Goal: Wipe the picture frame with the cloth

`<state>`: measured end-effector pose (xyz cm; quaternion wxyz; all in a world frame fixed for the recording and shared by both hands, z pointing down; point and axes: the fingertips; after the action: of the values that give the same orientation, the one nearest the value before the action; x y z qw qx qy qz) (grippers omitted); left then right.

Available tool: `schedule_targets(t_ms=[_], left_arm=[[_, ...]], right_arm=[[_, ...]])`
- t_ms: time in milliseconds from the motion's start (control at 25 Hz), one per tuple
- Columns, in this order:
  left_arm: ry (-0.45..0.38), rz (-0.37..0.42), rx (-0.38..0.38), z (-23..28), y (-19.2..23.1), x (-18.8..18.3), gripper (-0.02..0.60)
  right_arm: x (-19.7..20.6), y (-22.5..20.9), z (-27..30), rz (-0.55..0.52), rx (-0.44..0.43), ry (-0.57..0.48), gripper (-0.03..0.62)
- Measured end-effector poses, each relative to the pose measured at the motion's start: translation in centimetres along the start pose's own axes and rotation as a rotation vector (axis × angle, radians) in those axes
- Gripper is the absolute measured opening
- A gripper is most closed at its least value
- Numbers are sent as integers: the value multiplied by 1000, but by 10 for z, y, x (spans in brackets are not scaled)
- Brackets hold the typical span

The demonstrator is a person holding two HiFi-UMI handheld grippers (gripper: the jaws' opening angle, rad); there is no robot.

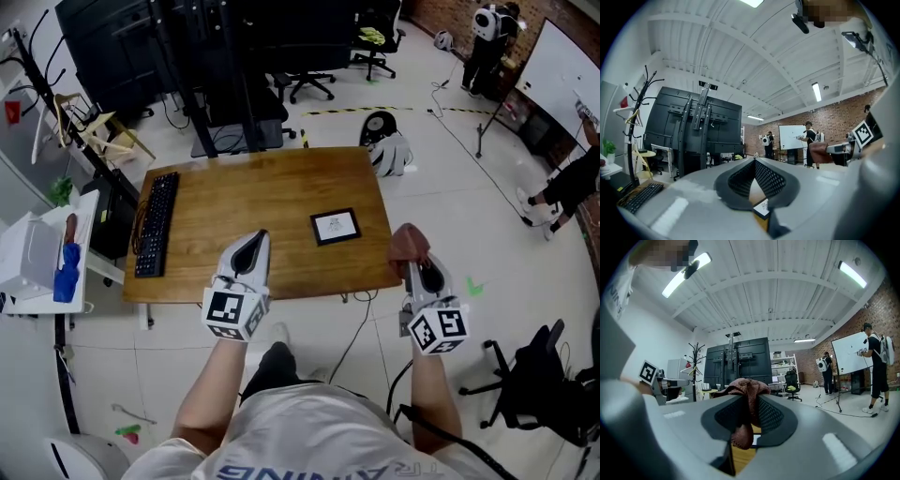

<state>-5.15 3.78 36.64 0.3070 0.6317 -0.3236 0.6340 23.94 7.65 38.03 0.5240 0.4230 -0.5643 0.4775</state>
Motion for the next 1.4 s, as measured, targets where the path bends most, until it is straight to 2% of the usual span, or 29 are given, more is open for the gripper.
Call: schedule_targets(t_ms=[320, 800, 1040, 1400], left_arm=[[-1, -12, 64, 46, 41, 6, 5], [35, -45, 112, 97, 150, 29, 5], [55, -55, 135, 112, 145, 37, 4], [120, -88, 87, 122, 110, 70, 4]], right_arm=[[-3, 2, 52, -18, 48, 4, 81], [10, 37, 145, -20, 127, 43, 81], [11, 29, 156, -19, 135, 64, 81], [31, 1, 172, -17, 54, 120, 81]])
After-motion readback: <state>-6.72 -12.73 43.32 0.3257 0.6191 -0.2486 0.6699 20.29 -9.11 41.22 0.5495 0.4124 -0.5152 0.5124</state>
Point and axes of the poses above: the fingertips, and each gripper's own axes: z forward along the fingers, y to its left, x out of its underside, and after that the axes turned 8 degrees about x, right-handed
